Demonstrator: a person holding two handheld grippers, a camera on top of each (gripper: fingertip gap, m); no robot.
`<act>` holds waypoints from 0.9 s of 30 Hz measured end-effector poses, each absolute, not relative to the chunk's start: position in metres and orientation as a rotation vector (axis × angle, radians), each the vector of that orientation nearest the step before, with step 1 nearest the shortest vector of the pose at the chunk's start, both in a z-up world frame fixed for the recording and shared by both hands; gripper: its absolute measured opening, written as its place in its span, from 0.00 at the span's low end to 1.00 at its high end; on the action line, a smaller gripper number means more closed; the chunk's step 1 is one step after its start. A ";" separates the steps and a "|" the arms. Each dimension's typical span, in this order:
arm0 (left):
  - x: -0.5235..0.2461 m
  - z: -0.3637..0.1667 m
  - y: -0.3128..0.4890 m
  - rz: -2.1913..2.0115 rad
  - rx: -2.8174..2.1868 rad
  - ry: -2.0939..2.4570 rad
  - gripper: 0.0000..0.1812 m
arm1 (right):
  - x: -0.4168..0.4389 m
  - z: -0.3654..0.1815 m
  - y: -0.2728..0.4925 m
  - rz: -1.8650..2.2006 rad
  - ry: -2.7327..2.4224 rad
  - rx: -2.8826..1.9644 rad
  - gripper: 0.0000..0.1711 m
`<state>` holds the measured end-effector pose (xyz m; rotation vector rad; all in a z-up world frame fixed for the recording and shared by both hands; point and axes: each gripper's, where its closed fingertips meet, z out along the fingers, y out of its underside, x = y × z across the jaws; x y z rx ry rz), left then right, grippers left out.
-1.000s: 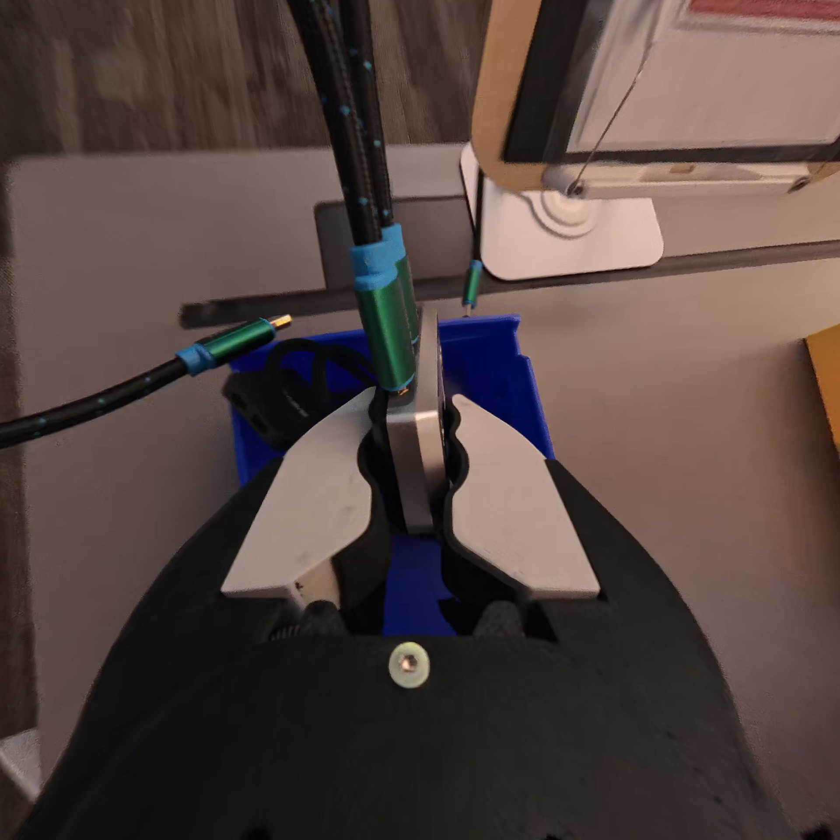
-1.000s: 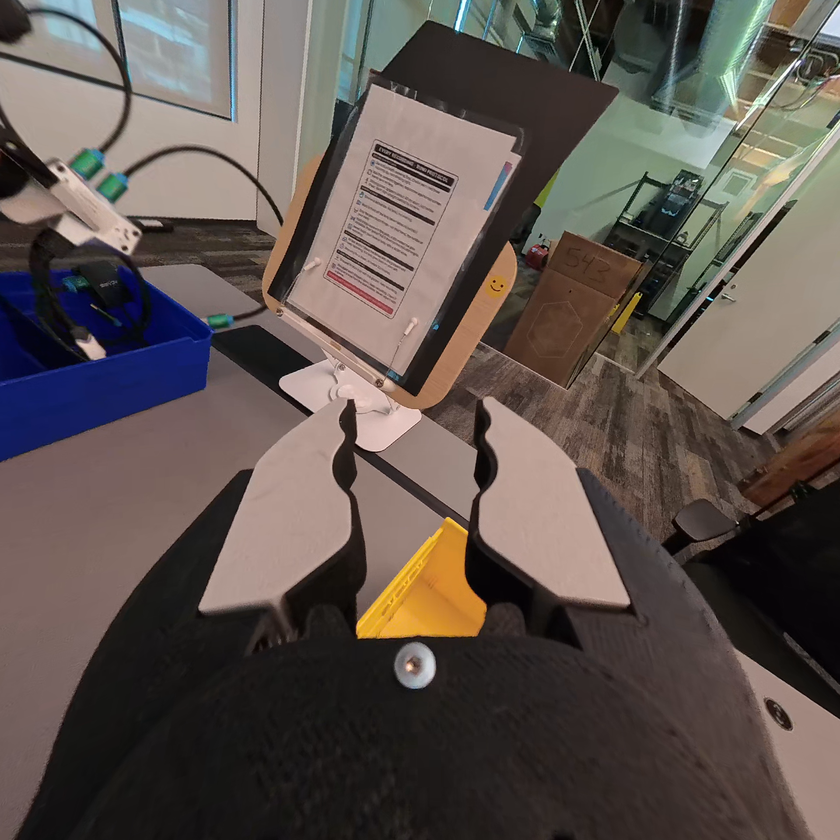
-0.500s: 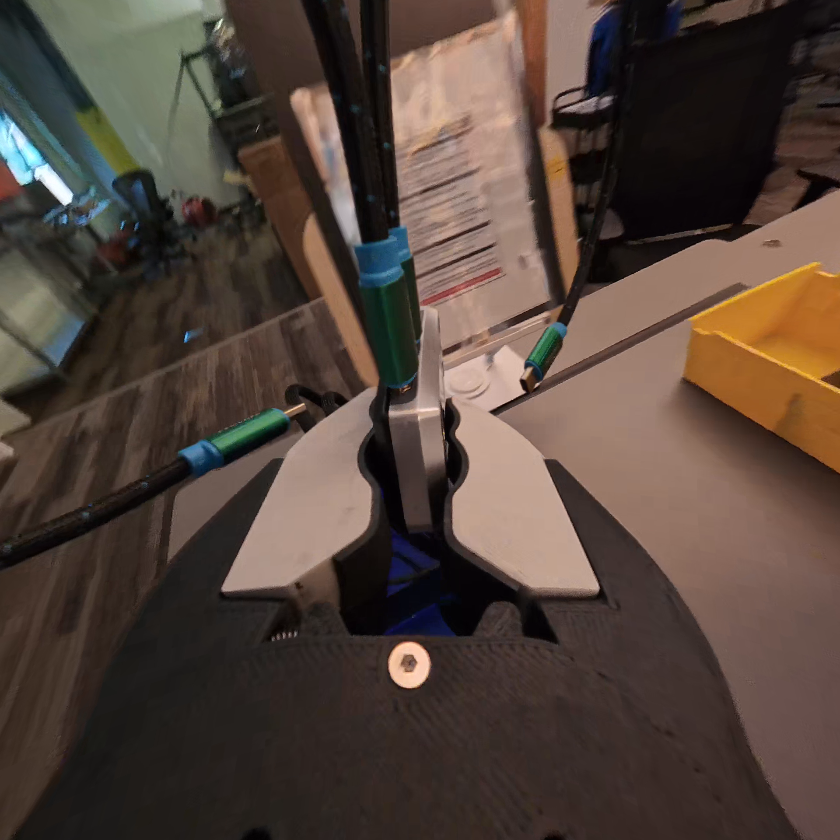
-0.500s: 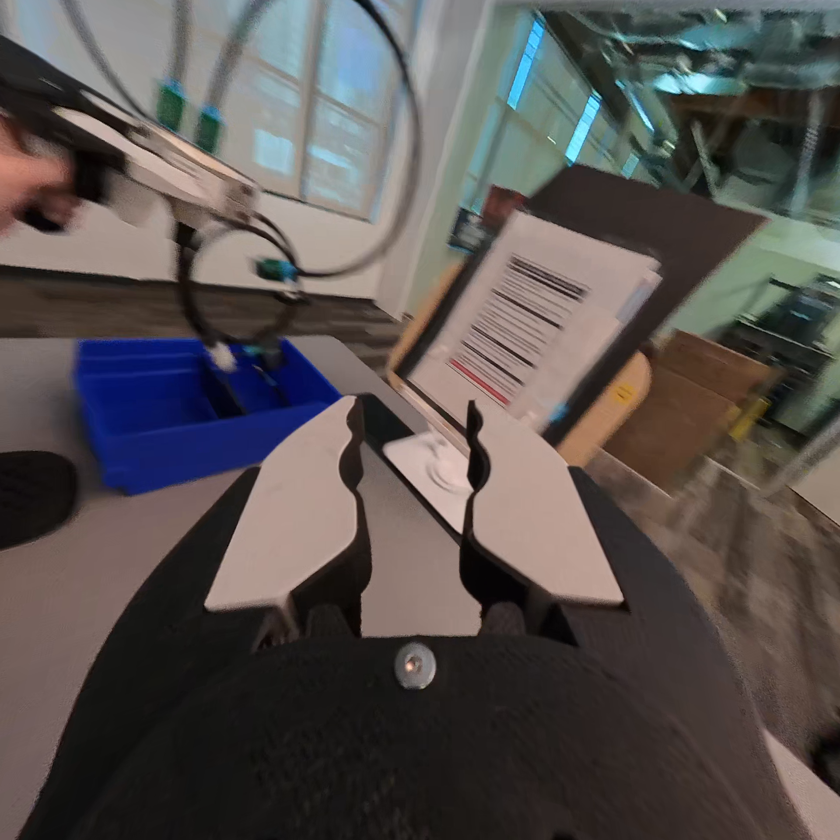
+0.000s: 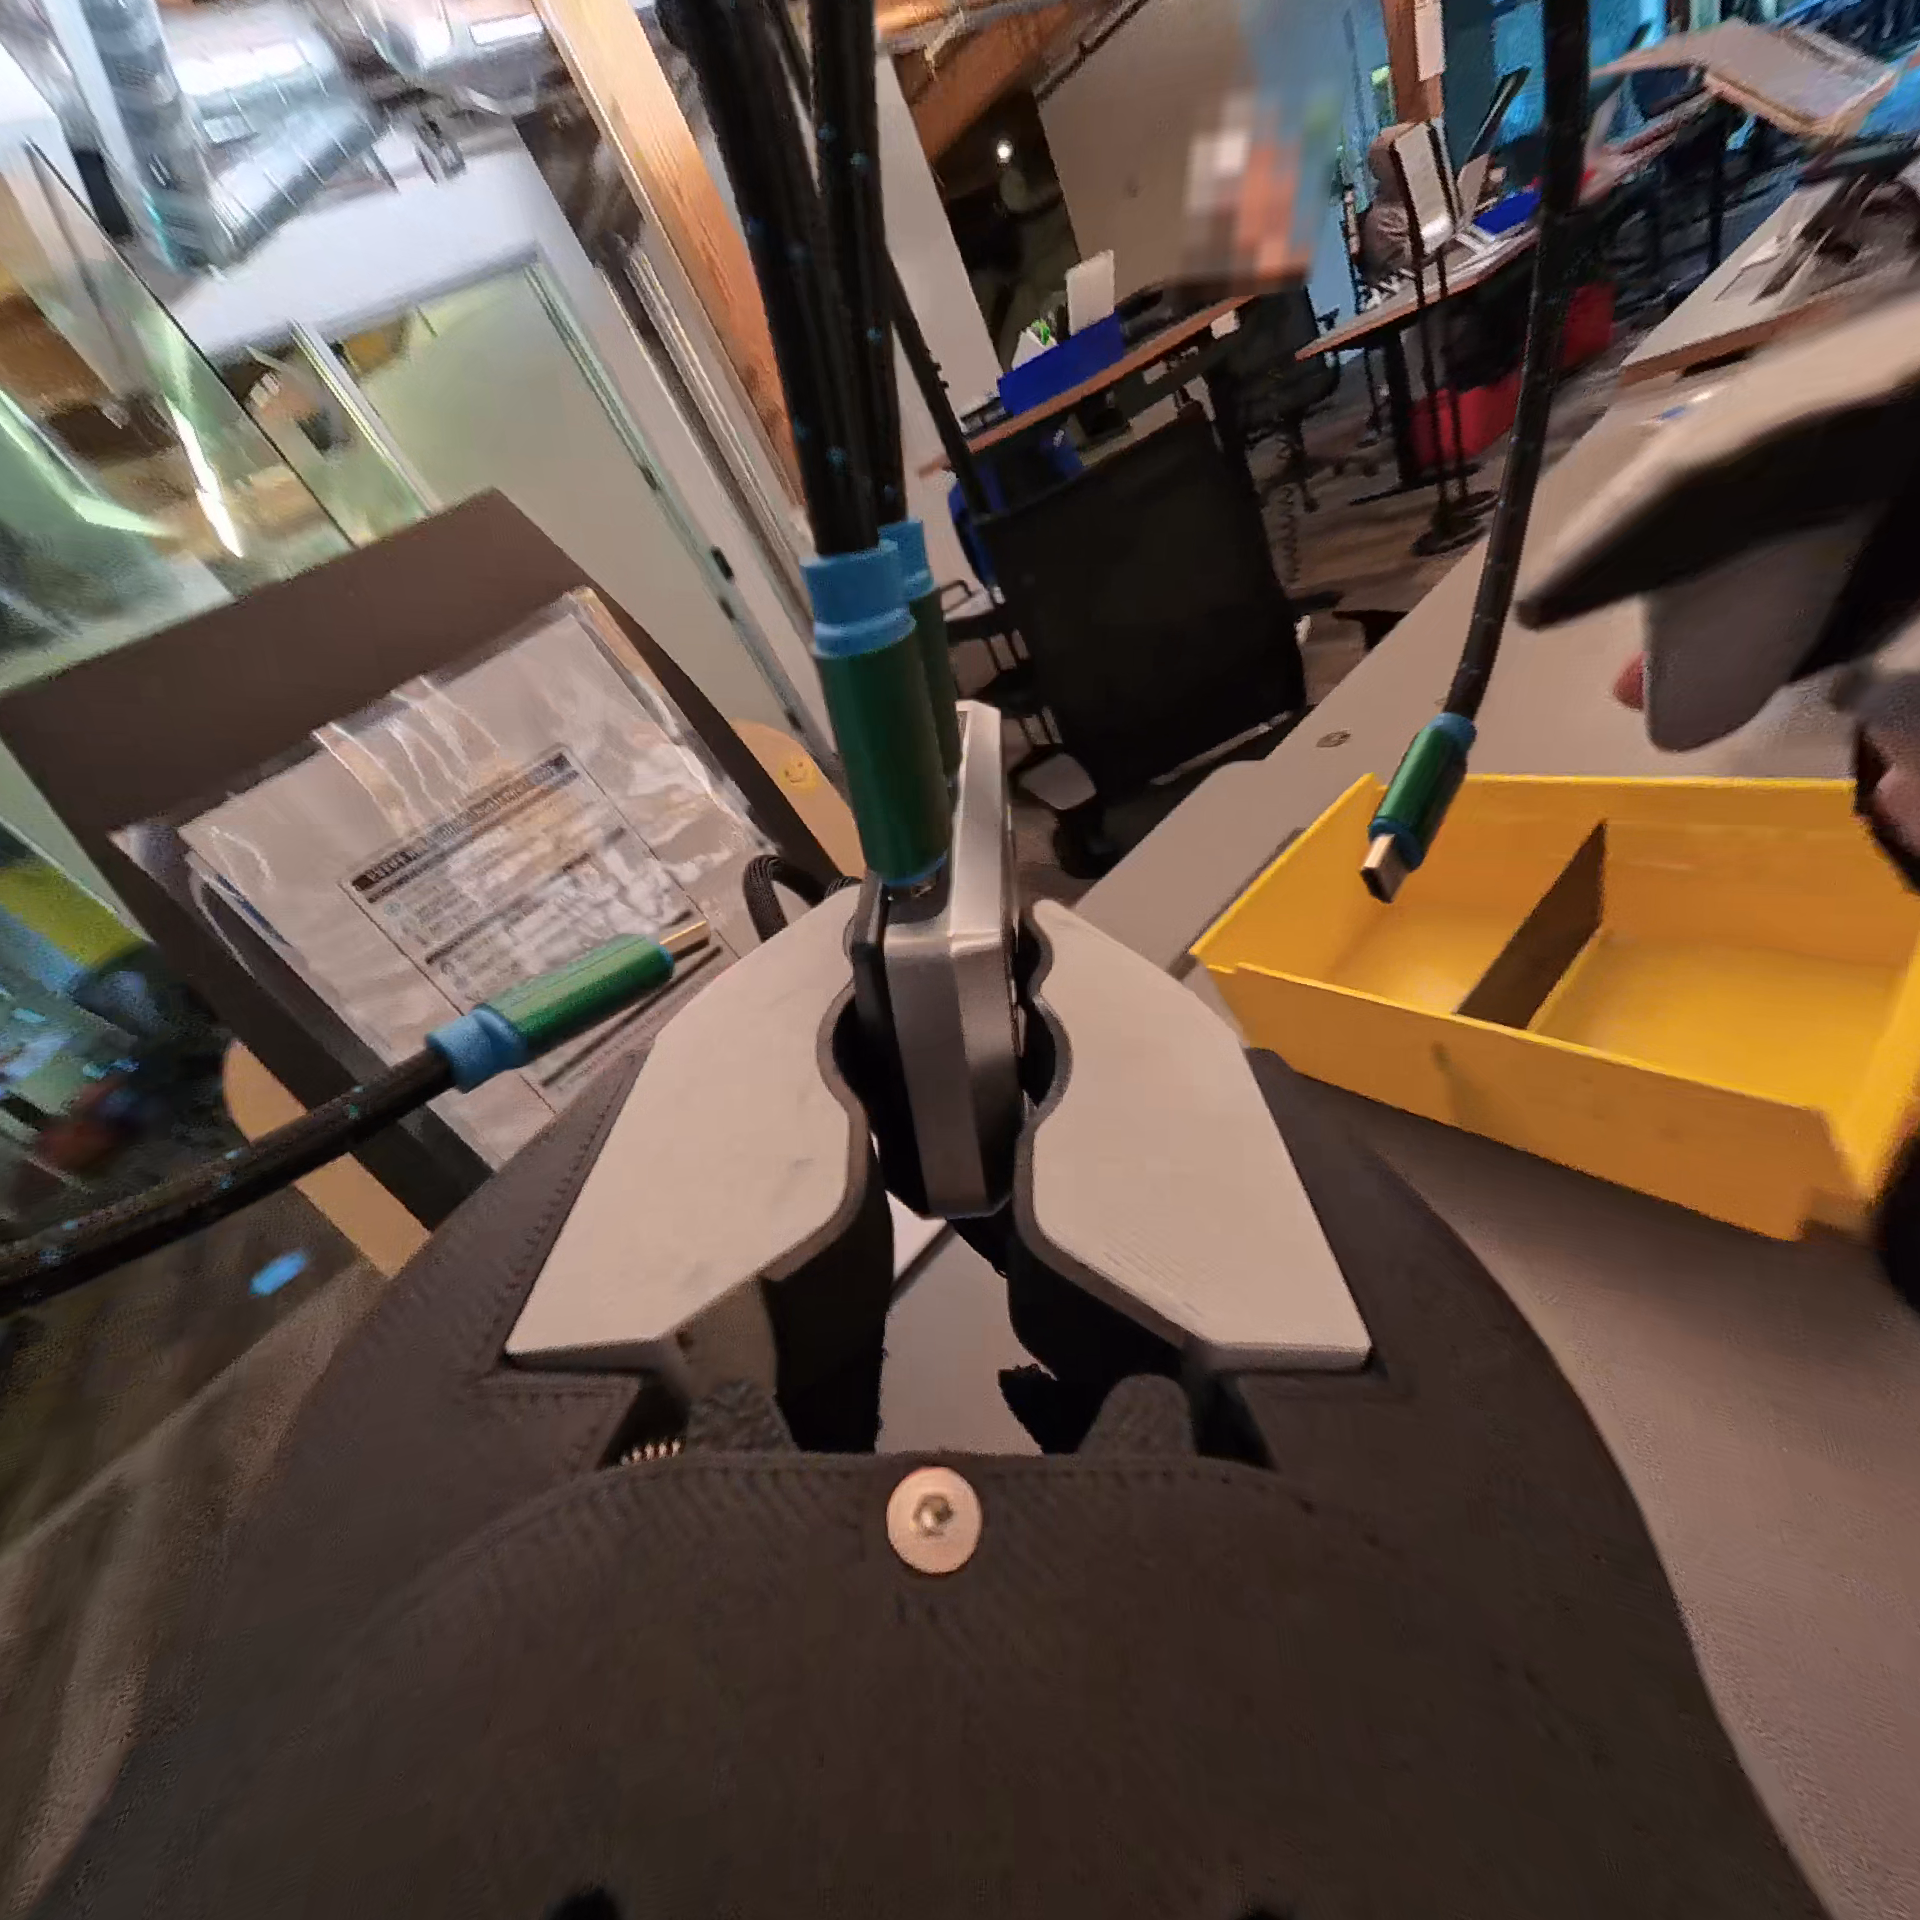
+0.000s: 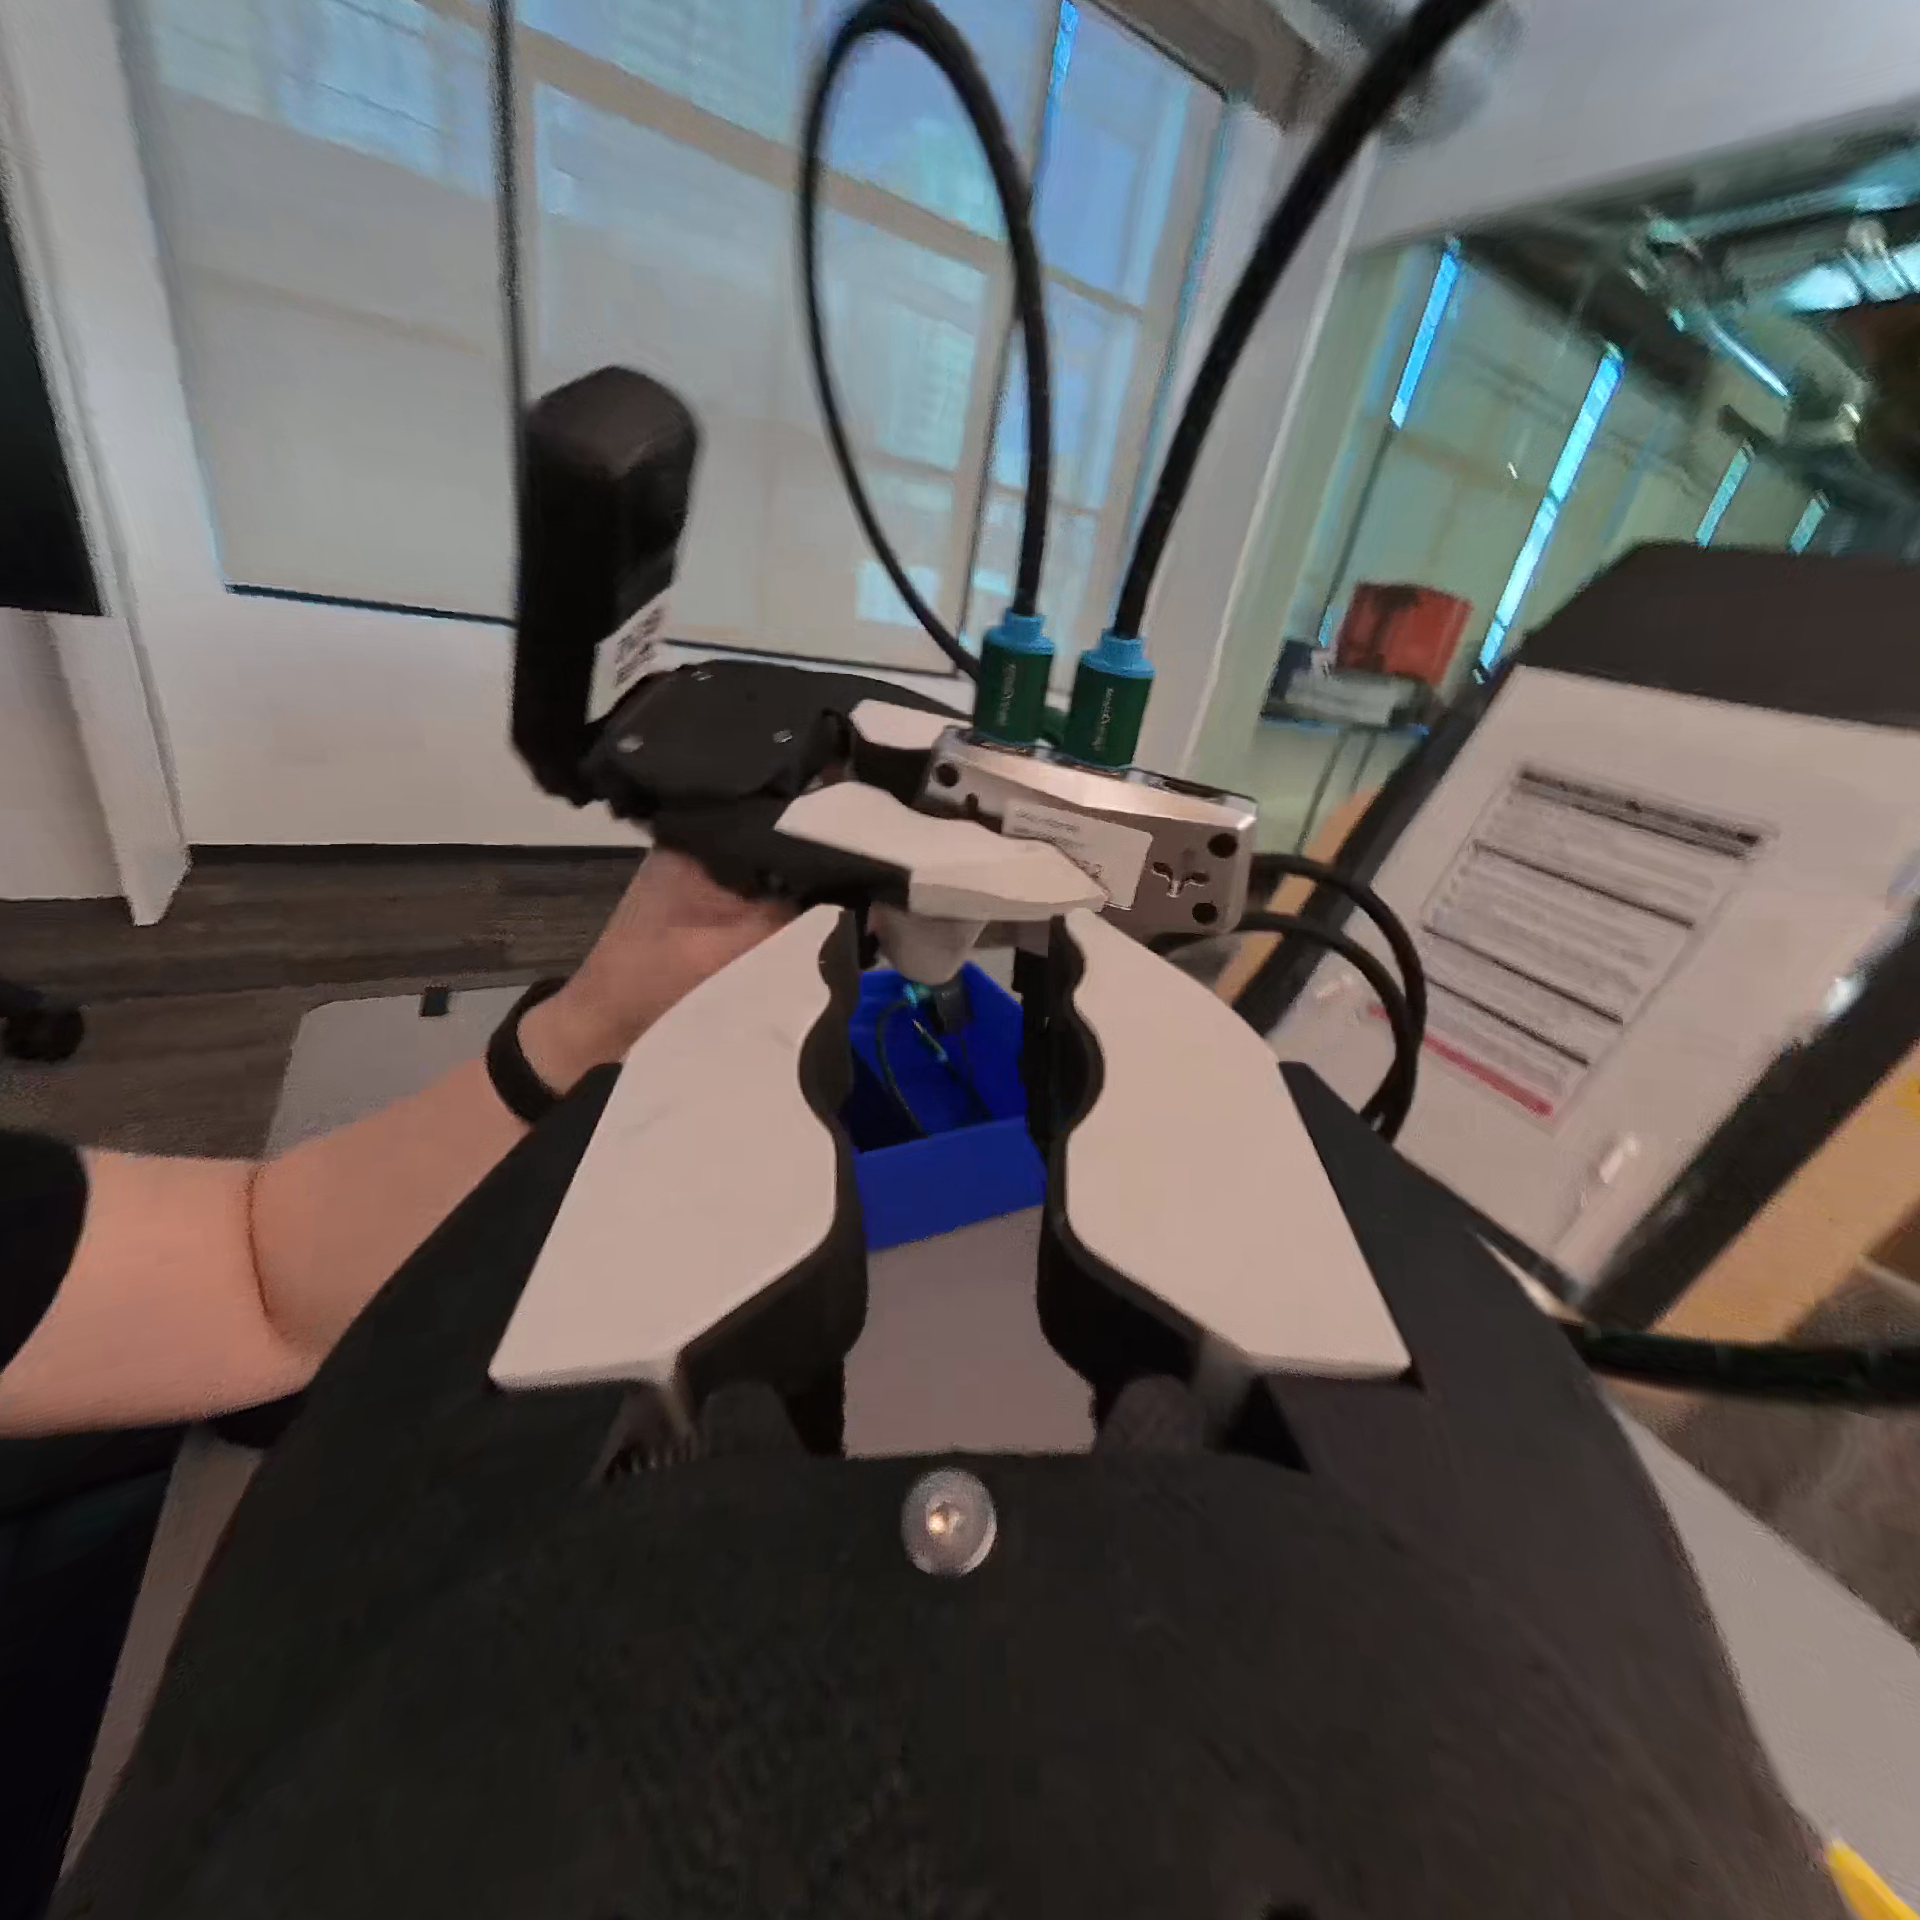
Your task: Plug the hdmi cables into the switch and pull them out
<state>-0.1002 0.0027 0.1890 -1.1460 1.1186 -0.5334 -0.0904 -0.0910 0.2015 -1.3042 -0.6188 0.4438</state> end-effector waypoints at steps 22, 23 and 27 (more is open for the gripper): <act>-0.090 0.120 0.028 0.118 -0.630 1.272 0.12 | -0.069 0.108 -0.025 -0.257 -0.979 -1.547 0.16; -0.092 0.121 0.030 0.124 -0.626 1.269 0.12 | -0.072 0.101 -0.031 -0.260 -1.024 -1.584 0.15; -0.099 0.121 0.038 0.246 -0.592 1.231 0.12 | -0.094 0.115 -0.052 -0.264 -1.042 -1.512 0.15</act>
